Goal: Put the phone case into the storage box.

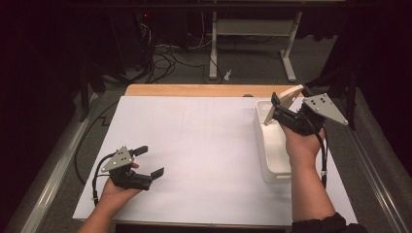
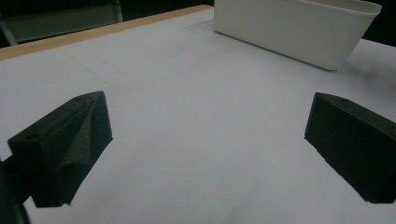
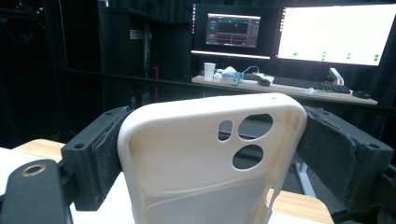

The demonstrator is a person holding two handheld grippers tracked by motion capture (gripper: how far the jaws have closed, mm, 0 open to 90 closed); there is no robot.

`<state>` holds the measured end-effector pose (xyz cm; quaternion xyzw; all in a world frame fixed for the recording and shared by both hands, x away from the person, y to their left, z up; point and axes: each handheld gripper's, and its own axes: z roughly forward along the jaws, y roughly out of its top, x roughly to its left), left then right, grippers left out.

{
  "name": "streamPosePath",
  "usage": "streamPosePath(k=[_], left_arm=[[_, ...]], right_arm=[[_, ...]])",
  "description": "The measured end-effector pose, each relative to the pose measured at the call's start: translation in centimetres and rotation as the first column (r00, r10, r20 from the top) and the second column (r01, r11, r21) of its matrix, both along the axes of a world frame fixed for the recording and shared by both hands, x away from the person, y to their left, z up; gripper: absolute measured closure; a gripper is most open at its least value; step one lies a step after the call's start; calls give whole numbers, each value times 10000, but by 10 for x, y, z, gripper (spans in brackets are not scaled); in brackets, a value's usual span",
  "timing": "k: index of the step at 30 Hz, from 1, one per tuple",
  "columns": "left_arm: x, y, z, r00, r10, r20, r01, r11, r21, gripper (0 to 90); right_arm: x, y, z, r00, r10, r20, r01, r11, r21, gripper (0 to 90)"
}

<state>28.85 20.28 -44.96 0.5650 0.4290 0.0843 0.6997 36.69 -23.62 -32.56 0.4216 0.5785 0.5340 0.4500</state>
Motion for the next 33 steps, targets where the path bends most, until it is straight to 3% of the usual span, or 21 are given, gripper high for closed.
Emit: streamPosePath(k=[33], left_arm=[[-1, 0, 0, 9999, -96, -102, 95, 9999, -93, 18]], right_arm=[[59, 13, -11, 9943, -801, -700, 803, 9968, -3, 136]])
